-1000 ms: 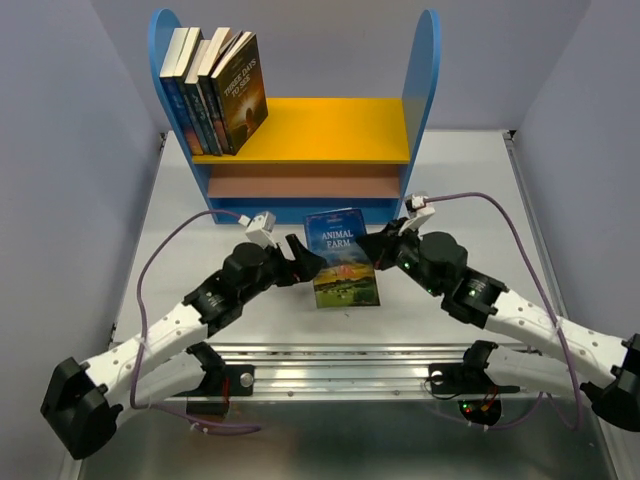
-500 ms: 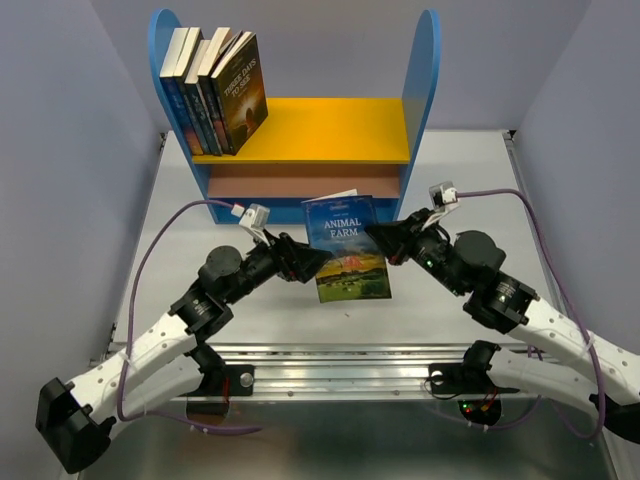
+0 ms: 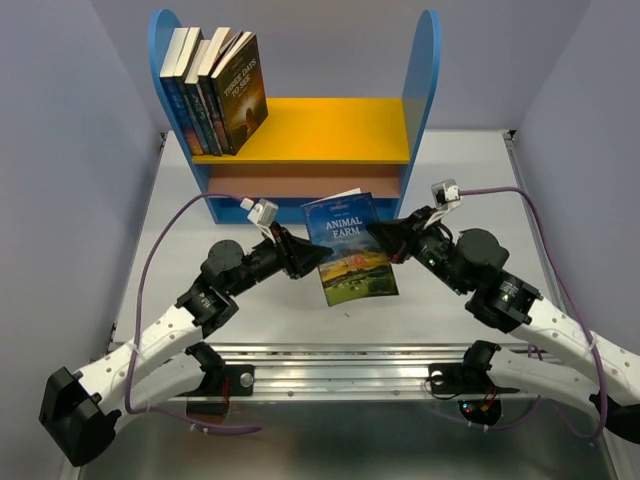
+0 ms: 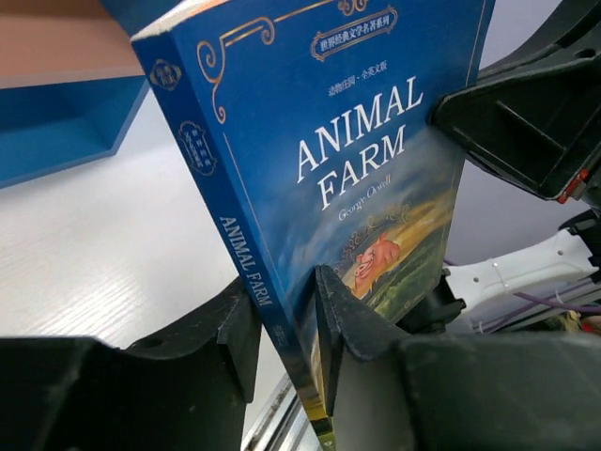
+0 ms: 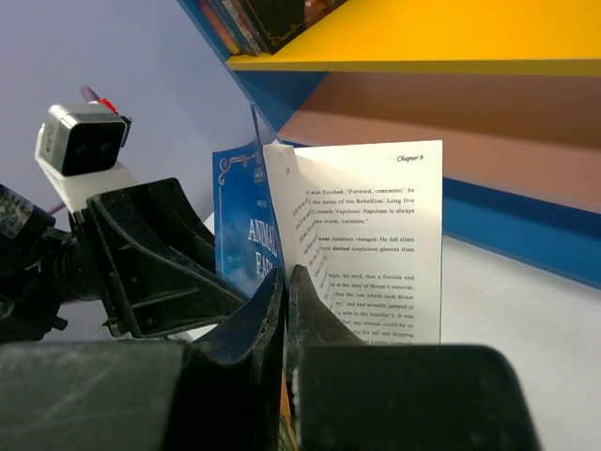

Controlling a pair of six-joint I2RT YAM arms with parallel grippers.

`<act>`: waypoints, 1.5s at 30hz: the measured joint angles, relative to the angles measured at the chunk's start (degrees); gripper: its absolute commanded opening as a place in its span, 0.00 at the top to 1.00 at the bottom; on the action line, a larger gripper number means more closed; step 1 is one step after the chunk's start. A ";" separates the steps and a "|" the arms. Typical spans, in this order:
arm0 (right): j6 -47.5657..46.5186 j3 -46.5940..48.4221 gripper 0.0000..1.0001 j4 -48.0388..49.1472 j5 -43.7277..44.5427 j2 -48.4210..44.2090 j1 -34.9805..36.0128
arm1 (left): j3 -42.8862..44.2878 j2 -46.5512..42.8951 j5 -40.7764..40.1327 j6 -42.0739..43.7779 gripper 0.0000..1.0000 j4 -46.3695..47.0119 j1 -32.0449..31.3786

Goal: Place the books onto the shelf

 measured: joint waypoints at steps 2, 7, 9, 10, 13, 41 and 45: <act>-0.02 0.35 0.99 0.00 0.42 0.00 0.00 | 0.00 1.18 1.46 -0.07 0.76 1.40 0.13; -0.37 0.46 0.99 -0.52 1.55 0.15 -0.02 | 0.22 4.63 2.99 -1.09 1.00 4.11 0.61; -0.46 0.46 0.99 -0.57 2.21 0.35 -0.04 | 0.52 5.44 2.99 -1.22 1.00 4.35 0.76; -0.44 0.52 0.79 -0.70 2.71 0.50 -0.04 | 0.59 5.49 2.80 -1.18 1.00 4.35 0.79; -0.28 2.10 0.15 -2.86 5.73 1.75 0.00 | 0.70 5.03 2.14 -0.22 1.00 4.00 0.72; 0.31 6.75 0.00 -15.06 38.12 -1.57 0.17 | 52.52 26.51 -38.60 40.72 1.00 -17.90 0.48; -0.42 6.67 0.00 -15.19 37.97 -1.38 0.17 | 52.76 32.46 -40.28 43.21 1.00 -20.35 4.02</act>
